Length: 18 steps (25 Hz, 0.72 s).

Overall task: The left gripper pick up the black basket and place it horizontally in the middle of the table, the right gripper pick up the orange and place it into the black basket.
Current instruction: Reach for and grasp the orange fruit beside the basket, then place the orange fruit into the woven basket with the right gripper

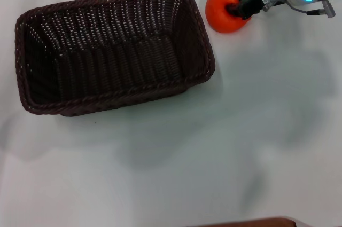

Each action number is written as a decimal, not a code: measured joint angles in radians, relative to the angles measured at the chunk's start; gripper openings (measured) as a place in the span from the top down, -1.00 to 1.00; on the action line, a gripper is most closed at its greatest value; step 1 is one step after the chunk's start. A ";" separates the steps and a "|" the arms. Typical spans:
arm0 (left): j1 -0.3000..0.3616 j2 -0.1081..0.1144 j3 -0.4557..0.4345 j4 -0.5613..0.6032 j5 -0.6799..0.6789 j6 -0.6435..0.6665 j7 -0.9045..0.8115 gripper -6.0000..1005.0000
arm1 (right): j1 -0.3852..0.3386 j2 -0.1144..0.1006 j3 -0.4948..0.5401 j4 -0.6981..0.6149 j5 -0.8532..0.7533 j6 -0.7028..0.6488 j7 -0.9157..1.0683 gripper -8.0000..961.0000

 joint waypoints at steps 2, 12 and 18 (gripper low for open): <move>0.001 0.000 0.000 0.000 0.000 0.000 0.000 -0.09 | 0.000 0.000 0.000 0.000 0.000 0.000 -0.001 0.39; 0.005 -0.001 0.000 0.000 -0.001 0.002 0.000 -0.01 | -0.040 -0.019 0.055 -0.002 0.199 0.016 -0.026 0.60; 0.010 -0.001 0.000 -0.010 -0.001 0.016 0.000 -0.01 | -0.092 -0.036 0.128 -0.016 0.490 0.116 -0.163 0.65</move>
